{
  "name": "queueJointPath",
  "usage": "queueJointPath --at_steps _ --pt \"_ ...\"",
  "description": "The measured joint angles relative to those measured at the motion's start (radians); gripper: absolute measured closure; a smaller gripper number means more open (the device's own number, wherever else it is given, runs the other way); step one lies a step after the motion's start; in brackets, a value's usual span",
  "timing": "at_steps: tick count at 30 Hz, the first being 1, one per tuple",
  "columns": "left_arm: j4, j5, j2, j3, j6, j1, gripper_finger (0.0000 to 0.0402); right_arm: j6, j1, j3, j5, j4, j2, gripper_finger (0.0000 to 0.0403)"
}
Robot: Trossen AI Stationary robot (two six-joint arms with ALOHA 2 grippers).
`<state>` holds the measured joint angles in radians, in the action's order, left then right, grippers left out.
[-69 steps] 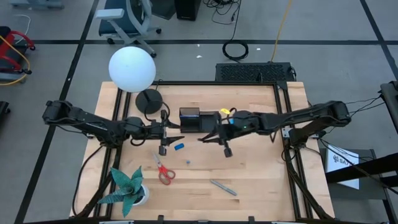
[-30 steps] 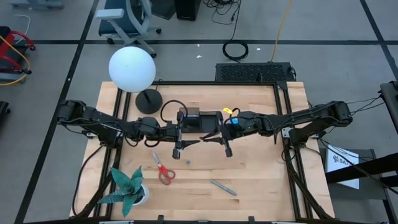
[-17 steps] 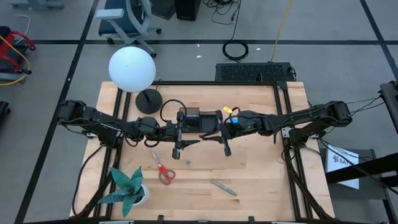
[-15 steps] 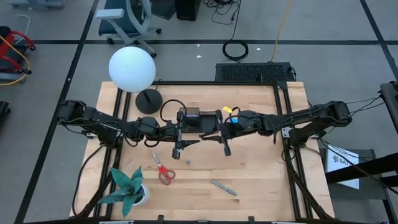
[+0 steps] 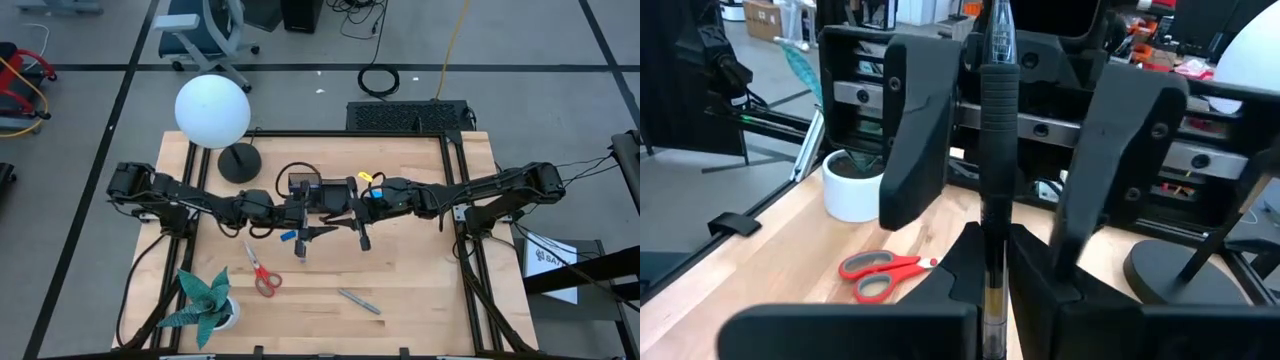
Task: Pick and place office supplies into organizer
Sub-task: Put the black pen into the black desk organizer
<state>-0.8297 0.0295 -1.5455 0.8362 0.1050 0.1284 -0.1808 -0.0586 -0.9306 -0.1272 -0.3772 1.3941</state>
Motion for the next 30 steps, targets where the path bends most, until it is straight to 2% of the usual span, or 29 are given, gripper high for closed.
queueJointPath --at_steps 12,17,23,30 --pt "0.027 0.005 0.016 0.006 0.014 0.006 0.0224 -0.008 0.000 0.000 -0.003 0.008 0.000 0.0385" --pt "0.027 0.006 0.017 0.006 0.026 0.005 0.0272 -0.008 0.000 0.000 -0.003 0.008 0.000 0.0385" --pt "0.032 0.021 0.016 0.006 0.068 0.005 0.0369 -0.003 0.000 0.000 -0.006 0.010 0.000 0.0385" --pt "0.039 0.024 0.016 0.006 0.073 0.005 0.0371 0.023 0.000 0.000 -0.004 0.016 0.000 0.0367"
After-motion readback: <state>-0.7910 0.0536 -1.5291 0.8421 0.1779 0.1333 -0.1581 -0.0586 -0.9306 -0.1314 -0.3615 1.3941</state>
